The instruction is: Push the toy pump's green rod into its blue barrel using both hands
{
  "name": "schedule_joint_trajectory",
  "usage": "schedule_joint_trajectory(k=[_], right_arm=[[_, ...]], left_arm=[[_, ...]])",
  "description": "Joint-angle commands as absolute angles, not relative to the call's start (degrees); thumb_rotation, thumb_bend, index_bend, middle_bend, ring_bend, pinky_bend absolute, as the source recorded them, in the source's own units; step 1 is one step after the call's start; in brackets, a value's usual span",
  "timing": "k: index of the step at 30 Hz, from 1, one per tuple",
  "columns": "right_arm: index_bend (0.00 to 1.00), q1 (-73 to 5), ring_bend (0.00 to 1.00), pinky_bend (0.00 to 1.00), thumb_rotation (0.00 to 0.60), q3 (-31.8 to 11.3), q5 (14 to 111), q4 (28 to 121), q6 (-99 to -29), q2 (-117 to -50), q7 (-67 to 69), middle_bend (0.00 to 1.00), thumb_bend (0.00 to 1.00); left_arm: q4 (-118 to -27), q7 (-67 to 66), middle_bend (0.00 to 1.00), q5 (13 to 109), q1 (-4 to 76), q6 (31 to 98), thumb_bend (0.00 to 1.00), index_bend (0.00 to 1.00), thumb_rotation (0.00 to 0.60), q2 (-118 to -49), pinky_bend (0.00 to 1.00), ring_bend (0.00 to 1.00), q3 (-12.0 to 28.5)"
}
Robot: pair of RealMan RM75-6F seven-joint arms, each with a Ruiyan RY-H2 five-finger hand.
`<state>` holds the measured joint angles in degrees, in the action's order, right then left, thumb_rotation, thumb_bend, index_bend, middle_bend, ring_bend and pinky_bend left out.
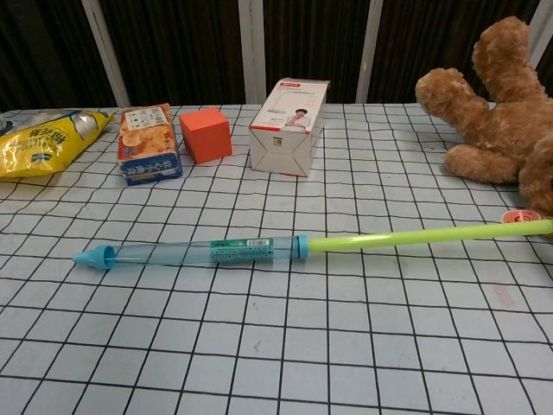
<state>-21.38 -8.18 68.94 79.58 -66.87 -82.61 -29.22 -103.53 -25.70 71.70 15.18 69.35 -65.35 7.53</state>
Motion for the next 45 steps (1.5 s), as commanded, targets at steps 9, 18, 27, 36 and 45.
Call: schedule_joint_trajectory(k=[9,18,27,36,45], right_arm=[[0.71,-21.5,1.00,0.78,0.600,-7.7,69.0,80.0,-67.1,-82.5,-29.3,1.00,0.35],[0.71,-21.5,1.00,0.78,0.600,-7.6,68.7,80.4,-67.1,-82.2,-29.0,1.00,0.35],[0.71,-21.6,1.00,0.78,0.600,-7.6,68.6,80.8,-67.2,-82.0,-28.4,1.00,0.35],[0.71,-21.8,1.00,0.78,0.600,-7.5,68.2,81.0,-66.8,-81.7,-28.0,1.00,0.35],[0.71,-21.9,1.00,0.78,0.600,-7.5,67.9,81.1,-66.8,-81.7,-27.9,1.00,0.35]], left_arm=[[-104.5,-40.1,0.09,57.3,23.2,65.3,0.27,0.33,0.600,-76.9,0.00,0.00,9.6],[-102.7,-46.4,0.10,50.8,27.5,66.5,0.32,0.37,0.600,-83.9,0.00,0.00,10.3],[-100.5,-51.2,0.10,47.6,30.8,68.3,0.34,0.40,0.600,-89.2,0.00,0.00,9.8],[-97.9,-53.8,0.12,45.1,32.8,69.9,0.36,0.42,0.600,-92.4,0.00,0.00,9.5],[-96.2,-54.5,0.12,44.1,34.0,70.4,0.37,0.43,0.600,-94.0,0.00,0.00,8.7]])
